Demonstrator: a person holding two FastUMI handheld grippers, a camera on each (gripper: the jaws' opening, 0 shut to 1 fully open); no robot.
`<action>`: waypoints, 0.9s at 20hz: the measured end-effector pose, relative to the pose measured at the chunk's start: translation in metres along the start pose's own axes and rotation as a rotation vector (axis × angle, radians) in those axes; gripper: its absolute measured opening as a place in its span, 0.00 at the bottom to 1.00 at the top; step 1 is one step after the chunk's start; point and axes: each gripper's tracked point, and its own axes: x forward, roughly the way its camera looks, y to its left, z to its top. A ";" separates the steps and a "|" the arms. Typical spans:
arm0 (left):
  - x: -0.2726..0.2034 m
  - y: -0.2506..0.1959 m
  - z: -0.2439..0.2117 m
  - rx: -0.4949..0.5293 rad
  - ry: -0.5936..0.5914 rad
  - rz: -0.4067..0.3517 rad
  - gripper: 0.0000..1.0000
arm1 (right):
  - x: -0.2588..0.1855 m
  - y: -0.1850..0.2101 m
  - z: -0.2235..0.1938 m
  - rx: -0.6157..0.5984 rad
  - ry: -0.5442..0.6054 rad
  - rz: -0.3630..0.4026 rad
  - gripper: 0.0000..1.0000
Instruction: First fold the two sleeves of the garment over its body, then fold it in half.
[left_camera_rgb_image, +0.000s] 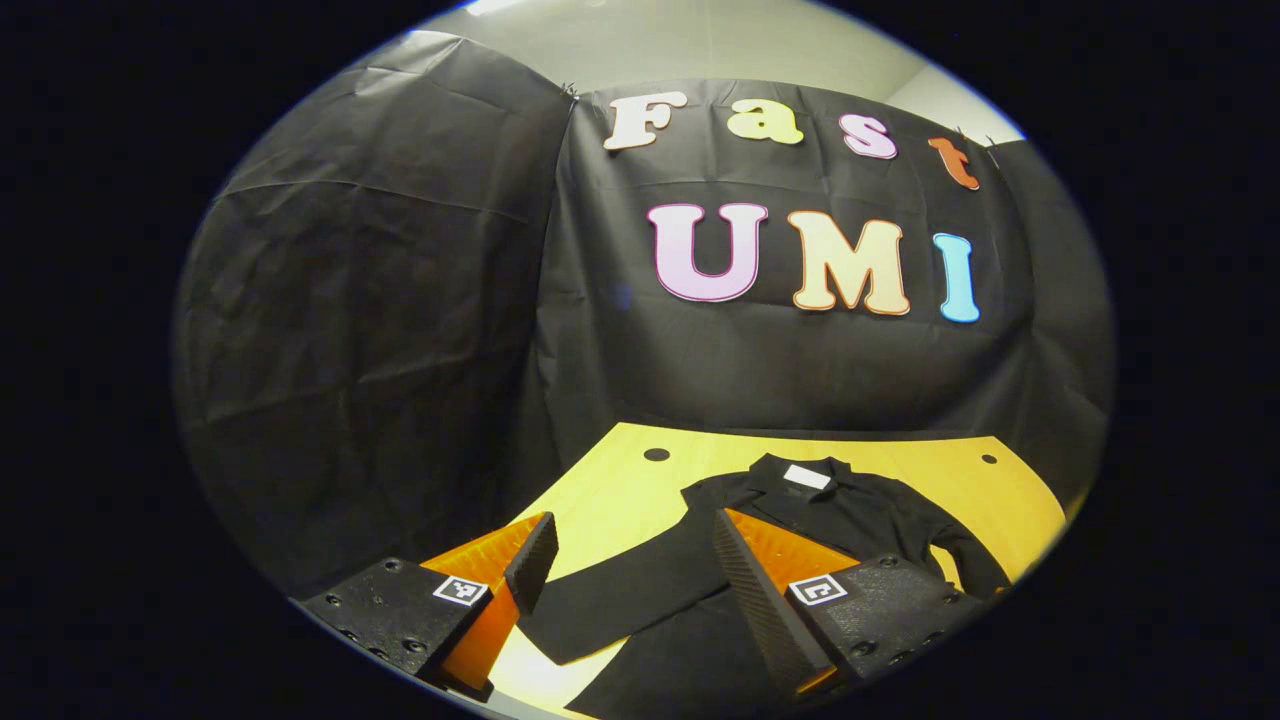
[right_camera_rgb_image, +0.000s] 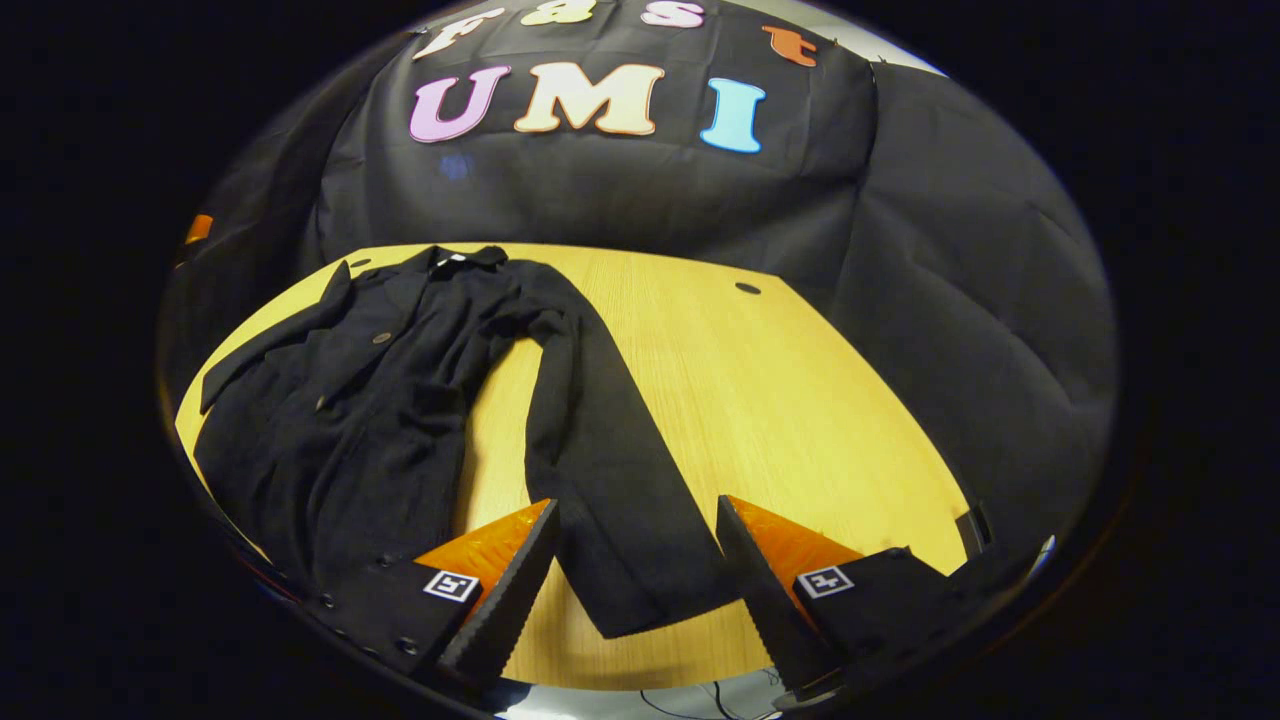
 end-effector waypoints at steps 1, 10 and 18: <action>0.000 -0.001 -0.001 0.004 0.005 -0.001 0.93 | 0.002 0.000 -0.007 0.004 0.013 0.001 1.00; -0.002 -0.004 -0.012 0.020 0.036 -0.014 0.92 | 0.009 -0.006 -0.032 0.104 0.072 0.035 1.00; 0.000 -0.011 -0.015 0.021 0.045 -0.032 0.92 | 0.011 0.005 -0.036 0.174 0.048 0.085 0.92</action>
